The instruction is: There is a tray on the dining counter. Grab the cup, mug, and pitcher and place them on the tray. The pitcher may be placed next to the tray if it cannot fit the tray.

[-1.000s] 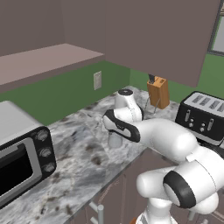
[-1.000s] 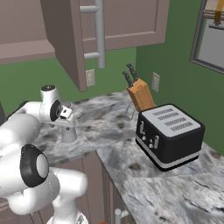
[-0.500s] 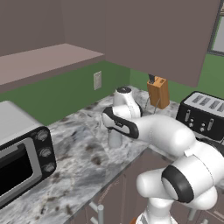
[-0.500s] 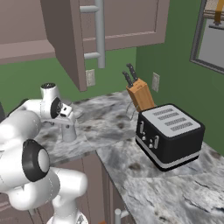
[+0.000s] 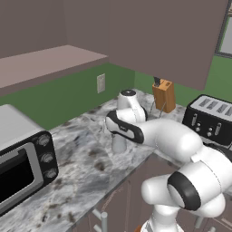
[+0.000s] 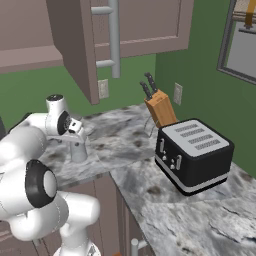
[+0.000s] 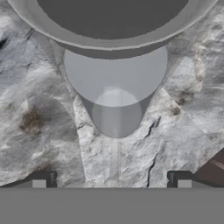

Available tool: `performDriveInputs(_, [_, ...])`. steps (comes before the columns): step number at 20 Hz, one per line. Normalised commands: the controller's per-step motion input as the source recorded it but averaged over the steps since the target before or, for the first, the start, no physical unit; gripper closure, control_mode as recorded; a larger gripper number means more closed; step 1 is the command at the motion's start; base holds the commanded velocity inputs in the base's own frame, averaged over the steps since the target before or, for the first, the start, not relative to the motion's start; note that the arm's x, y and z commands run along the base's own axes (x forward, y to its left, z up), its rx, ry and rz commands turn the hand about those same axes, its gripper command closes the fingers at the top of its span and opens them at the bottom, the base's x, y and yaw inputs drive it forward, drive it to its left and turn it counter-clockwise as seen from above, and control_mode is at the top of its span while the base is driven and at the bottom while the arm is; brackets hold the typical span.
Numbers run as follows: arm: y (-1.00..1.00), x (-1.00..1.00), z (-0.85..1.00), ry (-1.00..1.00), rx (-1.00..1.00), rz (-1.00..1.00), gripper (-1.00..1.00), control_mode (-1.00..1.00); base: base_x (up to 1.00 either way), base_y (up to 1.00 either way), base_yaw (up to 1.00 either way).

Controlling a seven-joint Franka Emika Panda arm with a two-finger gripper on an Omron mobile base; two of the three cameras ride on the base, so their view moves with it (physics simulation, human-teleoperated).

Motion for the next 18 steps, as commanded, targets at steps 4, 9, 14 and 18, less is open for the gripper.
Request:
performDriveInputs(4, [0.00,-0.11,0.00,-0.10,0.00,0.00,-1.00,-1.00,0.00,0.00,0.00])
performDriveInputs(9, [0.00,-0.08,0.00,-0.13,0.00,0.00,-1.00,-1.00,0.00,0.00,0.00])
performDriveInputs(14, [0.00,0.00,0.00,-0.17,0.00,0.00,-1.00,-1.00,0.00,0.00,0.00])
performDriveInputs(18, [0.00,0.00,0.00,-0.14,0.00,0.00,-1.00,-1.00,0.00,0.00,0.00])
